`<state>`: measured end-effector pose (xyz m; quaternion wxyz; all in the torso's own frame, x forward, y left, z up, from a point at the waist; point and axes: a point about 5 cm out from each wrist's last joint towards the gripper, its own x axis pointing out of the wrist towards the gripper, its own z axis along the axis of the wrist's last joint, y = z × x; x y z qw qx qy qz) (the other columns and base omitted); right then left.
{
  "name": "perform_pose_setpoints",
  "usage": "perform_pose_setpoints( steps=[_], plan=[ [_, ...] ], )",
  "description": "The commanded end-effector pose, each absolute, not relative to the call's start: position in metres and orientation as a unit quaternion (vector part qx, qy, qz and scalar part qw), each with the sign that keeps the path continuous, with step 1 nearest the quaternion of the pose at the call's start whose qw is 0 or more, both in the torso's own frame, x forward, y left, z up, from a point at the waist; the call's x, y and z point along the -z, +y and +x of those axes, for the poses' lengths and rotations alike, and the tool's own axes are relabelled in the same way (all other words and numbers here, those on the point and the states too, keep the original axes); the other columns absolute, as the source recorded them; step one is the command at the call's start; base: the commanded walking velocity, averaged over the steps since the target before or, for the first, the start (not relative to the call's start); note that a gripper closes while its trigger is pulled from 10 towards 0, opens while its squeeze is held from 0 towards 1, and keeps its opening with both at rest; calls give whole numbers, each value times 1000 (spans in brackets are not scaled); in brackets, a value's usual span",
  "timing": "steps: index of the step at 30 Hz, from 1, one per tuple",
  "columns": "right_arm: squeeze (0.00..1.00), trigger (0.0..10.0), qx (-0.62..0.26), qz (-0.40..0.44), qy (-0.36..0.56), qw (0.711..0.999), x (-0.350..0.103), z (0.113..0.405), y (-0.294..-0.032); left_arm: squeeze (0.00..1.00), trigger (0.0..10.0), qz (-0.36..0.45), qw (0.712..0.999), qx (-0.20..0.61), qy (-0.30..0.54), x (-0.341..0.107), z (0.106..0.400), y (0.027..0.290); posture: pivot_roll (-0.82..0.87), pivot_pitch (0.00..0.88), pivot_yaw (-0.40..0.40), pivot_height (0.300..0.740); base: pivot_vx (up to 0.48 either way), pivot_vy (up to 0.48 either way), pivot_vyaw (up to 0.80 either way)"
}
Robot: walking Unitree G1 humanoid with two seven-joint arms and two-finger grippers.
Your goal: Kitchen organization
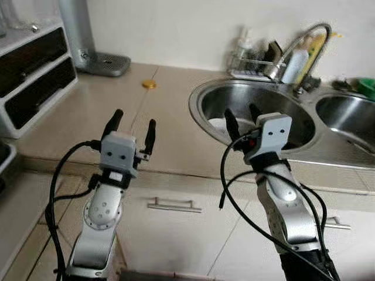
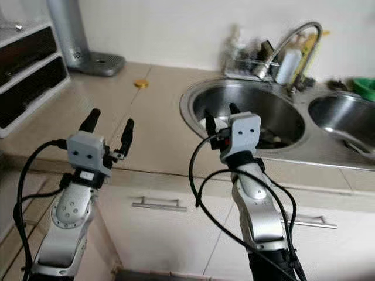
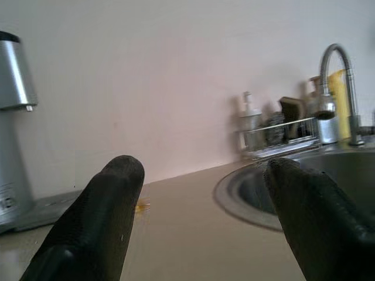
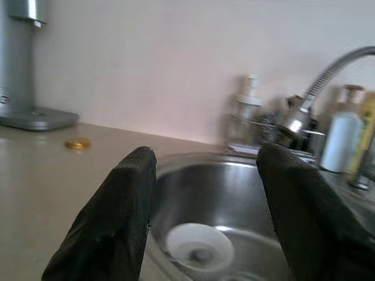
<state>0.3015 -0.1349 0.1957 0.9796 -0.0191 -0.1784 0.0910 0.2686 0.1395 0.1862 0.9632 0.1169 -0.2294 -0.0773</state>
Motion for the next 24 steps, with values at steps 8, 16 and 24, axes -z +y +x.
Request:
perform_pose_setpoints(
  steps=[8,16,24],
  plan=[
    [0,10000,-60,-28,-186,980,-197,293,-146,0,10000,129,962,90,-224,-182,269,136,27,0,-59,740,0,-125,-800],
    [0,10000,-45,-35,-181,982,-190,284,-154,0,10000,134,961,95,-222,-180,268,135,22,0,-56,740,0,-469,-800],
    [0,10000,-43,-52,-175,982,-184,278,-156,0,10000,134,961,98,-222,-179,269,134,18,0,-52,740,0,-480,-800]
  ],
)
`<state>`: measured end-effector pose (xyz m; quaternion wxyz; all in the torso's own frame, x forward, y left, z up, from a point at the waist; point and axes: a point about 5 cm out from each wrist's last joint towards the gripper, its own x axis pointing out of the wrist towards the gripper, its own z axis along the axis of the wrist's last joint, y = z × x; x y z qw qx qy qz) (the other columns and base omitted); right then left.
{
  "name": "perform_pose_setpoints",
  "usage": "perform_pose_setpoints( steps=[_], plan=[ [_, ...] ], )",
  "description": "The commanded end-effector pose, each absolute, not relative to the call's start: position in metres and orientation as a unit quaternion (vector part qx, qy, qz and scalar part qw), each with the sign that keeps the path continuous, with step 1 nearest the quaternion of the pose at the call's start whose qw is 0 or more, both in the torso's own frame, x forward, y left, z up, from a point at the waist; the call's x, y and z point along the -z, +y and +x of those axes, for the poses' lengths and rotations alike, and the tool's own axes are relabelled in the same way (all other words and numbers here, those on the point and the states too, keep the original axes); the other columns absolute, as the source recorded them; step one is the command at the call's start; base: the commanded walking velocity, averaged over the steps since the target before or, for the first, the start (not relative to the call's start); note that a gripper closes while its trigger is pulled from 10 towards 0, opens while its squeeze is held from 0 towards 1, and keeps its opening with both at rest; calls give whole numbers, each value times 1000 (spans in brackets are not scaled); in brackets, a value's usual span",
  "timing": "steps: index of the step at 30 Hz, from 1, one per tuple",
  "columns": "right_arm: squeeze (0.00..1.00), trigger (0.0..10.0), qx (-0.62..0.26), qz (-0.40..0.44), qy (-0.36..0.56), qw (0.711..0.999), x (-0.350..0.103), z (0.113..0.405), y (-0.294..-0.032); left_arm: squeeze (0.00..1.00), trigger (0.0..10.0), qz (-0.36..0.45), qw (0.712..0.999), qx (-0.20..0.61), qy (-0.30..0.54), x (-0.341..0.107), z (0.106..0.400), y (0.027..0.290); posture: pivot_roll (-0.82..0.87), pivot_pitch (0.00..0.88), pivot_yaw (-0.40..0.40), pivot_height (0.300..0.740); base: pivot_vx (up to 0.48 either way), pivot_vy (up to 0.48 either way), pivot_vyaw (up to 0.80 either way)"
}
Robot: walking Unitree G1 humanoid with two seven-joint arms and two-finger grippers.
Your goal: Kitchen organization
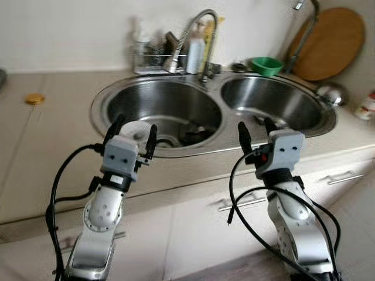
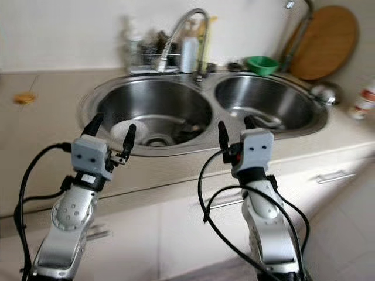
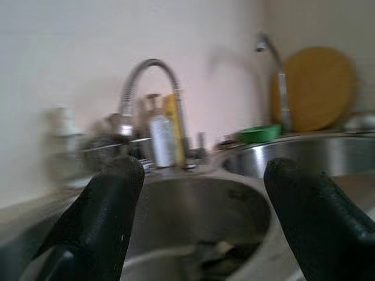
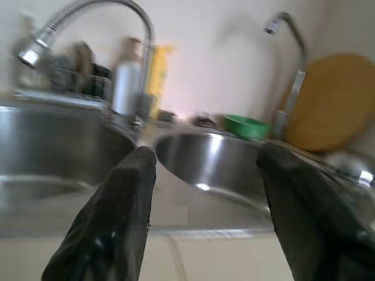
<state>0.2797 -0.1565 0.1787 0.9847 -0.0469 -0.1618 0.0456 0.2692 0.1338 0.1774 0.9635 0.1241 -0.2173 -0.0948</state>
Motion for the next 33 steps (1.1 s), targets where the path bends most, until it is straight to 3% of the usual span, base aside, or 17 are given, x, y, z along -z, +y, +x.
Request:
perform_pose_setpoints(
  steps=[1,15,23,33],
  plan=[
    [0,10000,-43,-52,-175,982,-183,278,-156,0,10000,134,961,98,-222,-179,269,134,18,0,-52,740,0,-480,-800],
    [0,10000,-15,-70,-146,987,-172,278,-165,0,10000,130,964,107,-207,-168,266,135,17,0,-52,740,0,0,-800],
    [0,10000,-9,-99,-108,989,-149,272,-174,0,10000,137,972,150,-116,-123,254,129,6,0,-45,740,0,0,-800],
    [0,10000,-79,-159,-41,983,-101,251,-169,0,10000,175,973,153,5,-72,229,135,8,0,-44,740,0,0,-800]
  ],
)
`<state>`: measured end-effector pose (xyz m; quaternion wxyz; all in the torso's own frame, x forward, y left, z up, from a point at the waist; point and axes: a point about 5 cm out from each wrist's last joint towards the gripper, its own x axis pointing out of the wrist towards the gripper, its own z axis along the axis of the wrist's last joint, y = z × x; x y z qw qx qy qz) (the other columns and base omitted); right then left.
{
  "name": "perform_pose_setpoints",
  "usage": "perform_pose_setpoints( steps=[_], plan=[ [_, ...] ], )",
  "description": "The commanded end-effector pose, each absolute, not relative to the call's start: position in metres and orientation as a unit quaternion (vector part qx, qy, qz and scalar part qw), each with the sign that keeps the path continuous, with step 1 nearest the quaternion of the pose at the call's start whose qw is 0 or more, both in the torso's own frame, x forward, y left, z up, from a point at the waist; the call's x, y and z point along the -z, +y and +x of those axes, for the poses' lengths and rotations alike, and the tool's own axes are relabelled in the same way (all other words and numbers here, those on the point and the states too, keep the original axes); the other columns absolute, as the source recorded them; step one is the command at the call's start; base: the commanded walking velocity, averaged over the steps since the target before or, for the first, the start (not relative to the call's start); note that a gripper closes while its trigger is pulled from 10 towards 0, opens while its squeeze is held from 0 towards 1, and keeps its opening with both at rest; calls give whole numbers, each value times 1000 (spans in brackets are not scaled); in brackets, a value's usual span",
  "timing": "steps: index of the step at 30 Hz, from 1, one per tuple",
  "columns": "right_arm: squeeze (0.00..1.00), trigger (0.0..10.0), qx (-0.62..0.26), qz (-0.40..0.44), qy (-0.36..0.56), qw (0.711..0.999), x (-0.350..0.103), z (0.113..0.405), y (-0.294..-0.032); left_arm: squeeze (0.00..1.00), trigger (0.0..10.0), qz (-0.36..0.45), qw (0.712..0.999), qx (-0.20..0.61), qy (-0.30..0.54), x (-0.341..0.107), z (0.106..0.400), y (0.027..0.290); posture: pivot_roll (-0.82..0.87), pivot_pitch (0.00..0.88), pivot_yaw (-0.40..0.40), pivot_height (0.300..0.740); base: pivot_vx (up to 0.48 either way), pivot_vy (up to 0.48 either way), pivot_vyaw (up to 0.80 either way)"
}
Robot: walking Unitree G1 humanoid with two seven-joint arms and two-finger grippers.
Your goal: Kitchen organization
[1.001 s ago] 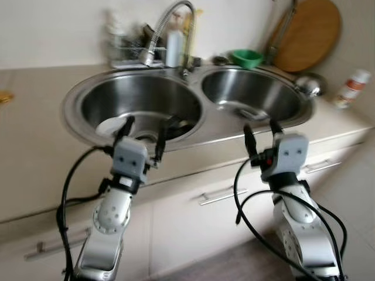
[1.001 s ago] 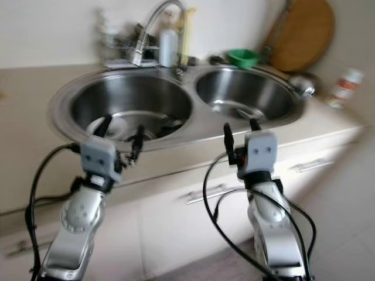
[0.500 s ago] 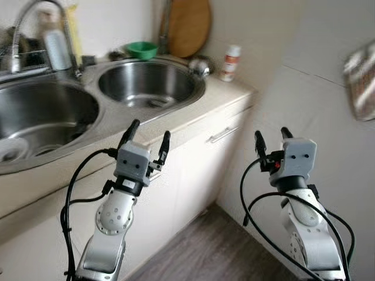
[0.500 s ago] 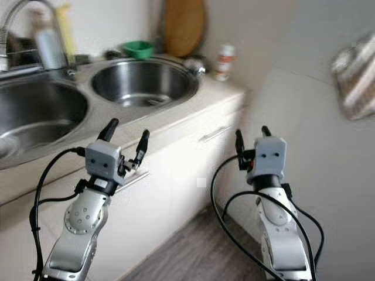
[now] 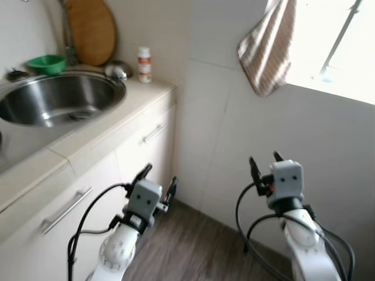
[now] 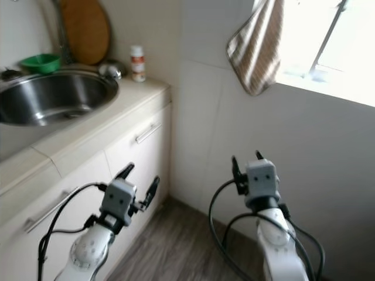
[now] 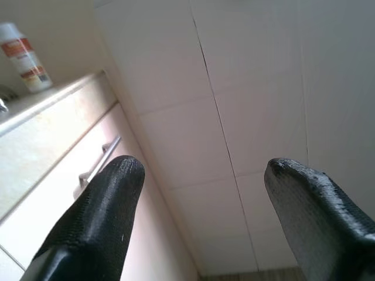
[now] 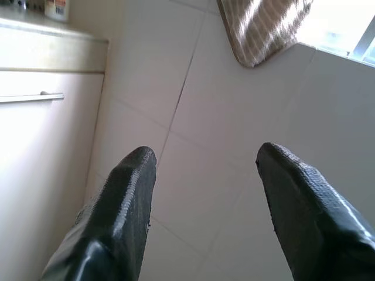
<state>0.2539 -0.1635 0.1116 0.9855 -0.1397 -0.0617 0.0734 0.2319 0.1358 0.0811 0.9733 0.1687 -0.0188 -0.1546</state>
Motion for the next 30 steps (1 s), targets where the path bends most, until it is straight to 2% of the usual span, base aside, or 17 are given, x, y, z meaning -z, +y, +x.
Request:
perform_pose_setpoints(
  steps=[1,4,10,30],
  plan=[
    [0,10000,-83,-165,-36,982,-98,250,-169,0,10000,178,972,152,12,-69,228,136,8,0,-44,740,0,0,-800],
    [0,10000,-100,-166,-3,981,-79,240,-167,0,10000,194,967,155,50,-53,220,139,13,0,-43,740,0,0,-800],
    [0,10000,-139,-171,64,973,-47,227,-157,0,10000,203,964,153,73,-40,216,138,16,0,-38,740,0,0,0],
    [0,10000,-123,-161,60,977,-47,234,-156,0,10000,206,962,163,79,-37,221,137,-1,0,-6,740,0,0,-760]
  ],
)
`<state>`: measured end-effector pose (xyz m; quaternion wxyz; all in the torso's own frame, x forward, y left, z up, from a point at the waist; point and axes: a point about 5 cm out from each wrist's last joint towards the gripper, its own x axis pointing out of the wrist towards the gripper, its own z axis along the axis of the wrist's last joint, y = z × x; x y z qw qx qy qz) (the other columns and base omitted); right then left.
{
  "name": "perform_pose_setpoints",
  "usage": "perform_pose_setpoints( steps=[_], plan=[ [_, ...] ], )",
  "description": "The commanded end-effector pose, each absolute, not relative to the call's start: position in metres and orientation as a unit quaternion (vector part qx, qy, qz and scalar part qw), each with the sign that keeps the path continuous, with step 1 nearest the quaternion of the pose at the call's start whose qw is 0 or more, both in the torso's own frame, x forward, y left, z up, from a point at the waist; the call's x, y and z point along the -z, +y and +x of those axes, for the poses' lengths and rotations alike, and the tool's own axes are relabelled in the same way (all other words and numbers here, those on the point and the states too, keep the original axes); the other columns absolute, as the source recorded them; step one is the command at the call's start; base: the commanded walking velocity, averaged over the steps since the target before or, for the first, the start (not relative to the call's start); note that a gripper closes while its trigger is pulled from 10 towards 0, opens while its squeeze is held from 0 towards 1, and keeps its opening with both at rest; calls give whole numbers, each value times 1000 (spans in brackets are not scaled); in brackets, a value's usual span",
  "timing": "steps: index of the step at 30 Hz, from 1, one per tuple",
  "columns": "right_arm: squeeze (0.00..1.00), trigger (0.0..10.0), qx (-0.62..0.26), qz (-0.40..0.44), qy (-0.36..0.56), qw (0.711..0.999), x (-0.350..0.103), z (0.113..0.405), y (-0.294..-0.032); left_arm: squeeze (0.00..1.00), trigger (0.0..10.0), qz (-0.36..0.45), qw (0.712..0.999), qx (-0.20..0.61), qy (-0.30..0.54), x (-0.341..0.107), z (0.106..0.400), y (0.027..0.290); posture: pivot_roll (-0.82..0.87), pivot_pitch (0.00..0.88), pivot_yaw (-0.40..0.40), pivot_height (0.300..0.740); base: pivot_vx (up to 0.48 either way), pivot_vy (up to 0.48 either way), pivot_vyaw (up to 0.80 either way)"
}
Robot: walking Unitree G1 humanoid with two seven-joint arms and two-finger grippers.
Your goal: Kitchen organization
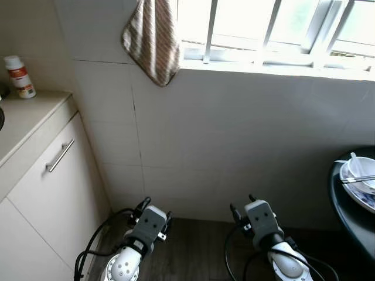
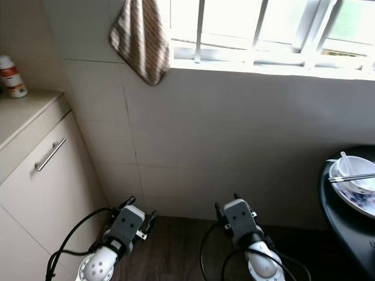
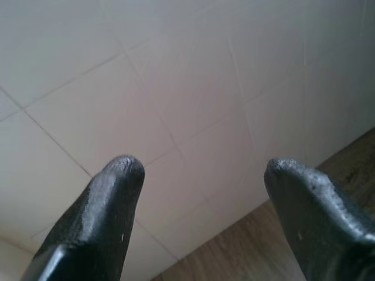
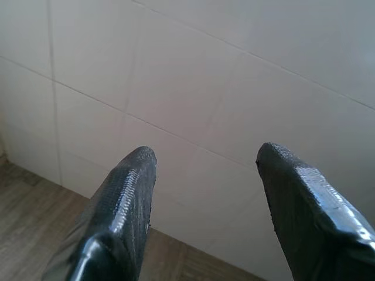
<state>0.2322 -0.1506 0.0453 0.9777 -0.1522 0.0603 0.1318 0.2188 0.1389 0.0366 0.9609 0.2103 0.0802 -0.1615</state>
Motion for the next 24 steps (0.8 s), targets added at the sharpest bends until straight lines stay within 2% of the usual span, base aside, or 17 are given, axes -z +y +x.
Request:
perform_pose_setpoints(
  steps=[1,19,22,24],
  plan=[
    [0,10000,-122,-160,60,978,-47,235,-157,0,10000,206,962,163,79,-38,222,137,-1,0,-6,740,0,0,-800],
    [0,10000,-104,-174,30,979,-60,244,-162,0,10000,202,962,167,72,-40,229,135,-6,0,-9,740,0,0,-800],
    [0,10000,-104,-205,-4,973,-70,246,-160,0,10000,203,962,166,70,-41,229,135,-6,0,-9,740,0,0,-140],
    [0,10000,-99,-211,-23,972,-76,249,-161,0,10000,204,962,165,70,-41,229,135,-4,0,-9,740,0,-420,0]
  ],
)
